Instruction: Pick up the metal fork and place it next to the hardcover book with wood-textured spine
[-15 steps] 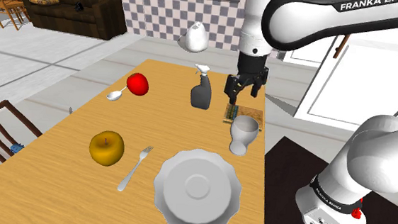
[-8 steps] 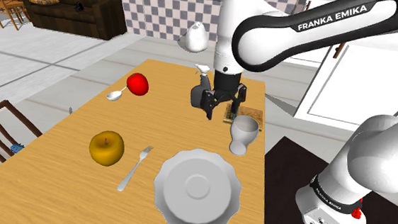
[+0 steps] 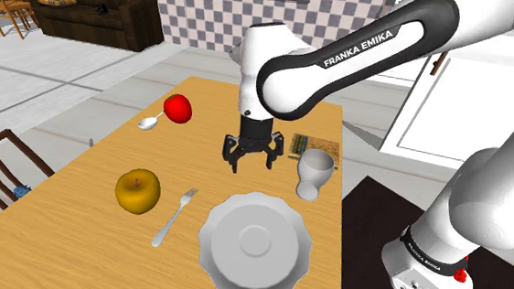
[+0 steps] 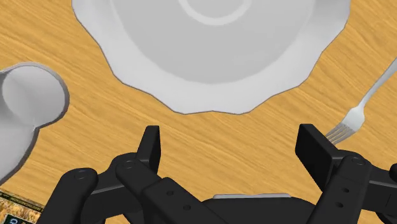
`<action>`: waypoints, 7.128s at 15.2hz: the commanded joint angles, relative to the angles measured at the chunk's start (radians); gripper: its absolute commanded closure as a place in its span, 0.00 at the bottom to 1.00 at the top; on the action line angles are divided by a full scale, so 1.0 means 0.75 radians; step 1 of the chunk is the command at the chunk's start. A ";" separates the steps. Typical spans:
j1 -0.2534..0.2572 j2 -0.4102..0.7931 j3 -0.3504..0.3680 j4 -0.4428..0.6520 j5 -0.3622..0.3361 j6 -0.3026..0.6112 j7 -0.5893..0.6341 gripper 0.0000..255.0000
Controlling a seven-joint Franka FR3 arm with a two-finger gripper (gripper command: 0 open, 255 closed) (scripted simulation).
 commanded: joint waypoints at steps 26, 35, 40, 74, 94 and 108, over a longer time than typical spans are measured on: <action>0.244 0.924 -0.039 0.635 -0.215 0.363 0.620 0.00; 0.242 0.883 -0.031 0.586 -0.200 0.373 0.621 1.00; 0.246 0.924 -0.042 0.635 -0.212 0.363 0.618 1.00; -0.057 0.022 -0.005 -0.143 0.282 0.197 0.097 1.00; -0.285 -0.774 -0.450 -0.820 0.200 -0.094 -0.494 1.00; -0.225 -0.468 -0.446 -0.917 0.320 0.300 -0.612 1.00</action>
